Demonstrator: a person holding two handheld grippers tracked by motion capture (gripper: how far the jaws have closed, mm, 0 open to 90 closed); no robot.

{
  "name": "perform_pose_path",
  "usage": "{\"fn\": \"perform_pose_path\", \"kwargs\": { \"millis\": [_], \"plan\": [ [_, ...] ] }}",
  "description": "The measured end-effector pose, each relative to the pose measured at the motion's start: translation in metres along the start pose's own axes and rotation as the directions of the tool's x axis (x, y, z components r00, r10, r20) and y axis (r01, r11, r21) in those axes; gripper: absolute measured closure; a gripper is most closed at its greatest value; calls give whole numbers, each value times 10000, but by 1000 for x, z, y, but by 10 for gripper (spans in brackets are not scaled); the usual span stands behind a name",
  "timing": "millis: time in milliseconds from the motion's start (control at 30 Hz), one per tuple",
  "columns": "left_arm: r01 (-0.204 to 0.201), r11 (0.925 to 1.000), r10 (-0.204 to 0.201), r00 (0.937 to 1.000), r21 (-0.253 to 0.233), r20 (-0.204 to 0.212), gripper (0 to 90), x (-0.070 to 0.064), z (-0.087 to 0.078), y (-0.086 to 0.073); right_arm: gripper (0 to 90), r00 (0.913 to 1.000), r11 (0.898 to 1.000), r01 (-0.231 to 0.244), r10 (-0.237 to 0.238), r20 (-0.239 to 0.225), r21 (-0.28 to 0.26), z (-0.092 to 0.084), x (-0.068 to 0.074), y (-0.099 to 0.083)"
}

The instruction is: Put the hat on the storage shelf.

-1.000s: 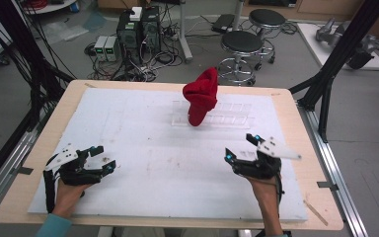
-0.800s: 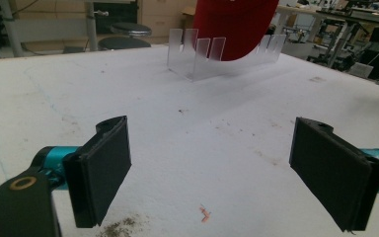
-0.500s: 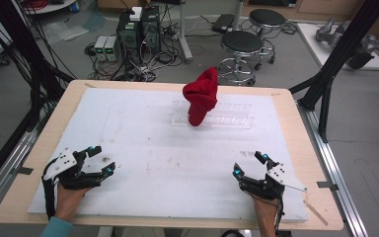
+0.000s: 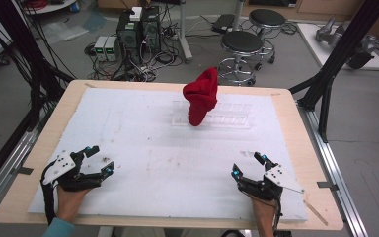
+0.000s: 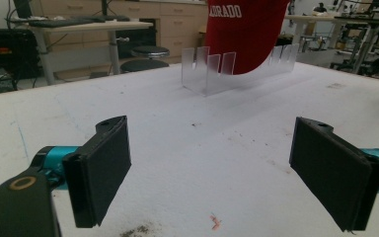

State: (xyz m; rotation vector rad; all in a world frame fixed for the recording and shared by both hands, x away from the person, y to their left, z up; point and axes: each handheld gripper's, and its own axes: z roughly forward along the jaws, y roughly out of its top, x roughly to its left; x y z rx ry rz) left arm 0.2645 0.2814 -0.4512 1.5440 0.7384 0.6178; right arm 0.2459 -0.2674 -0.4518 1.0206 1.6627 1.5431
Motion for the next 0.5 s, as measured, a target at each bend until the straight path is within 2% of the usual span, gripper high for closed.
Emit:
{"fn": "perform_pose_path", "kwargs": {
  "millis": [267,333,500],
  "plan": [
    [-150,9998,145,9993,-143,-340,165,-3,-1,-1,109,9999,9999,91,-91,110,-57,0,2,-1],
    [-186,9997,180,9992,-174,-348,165,-3,-2,-1,109,9997,9996,230,-229,61,-142,-1,2,-1],
    [-194,9991,178,9989,-365,-435,165,-3,-3,-1,109,9999,9990,137,-134,79,-421,-4,2,-3]
  ]
}}
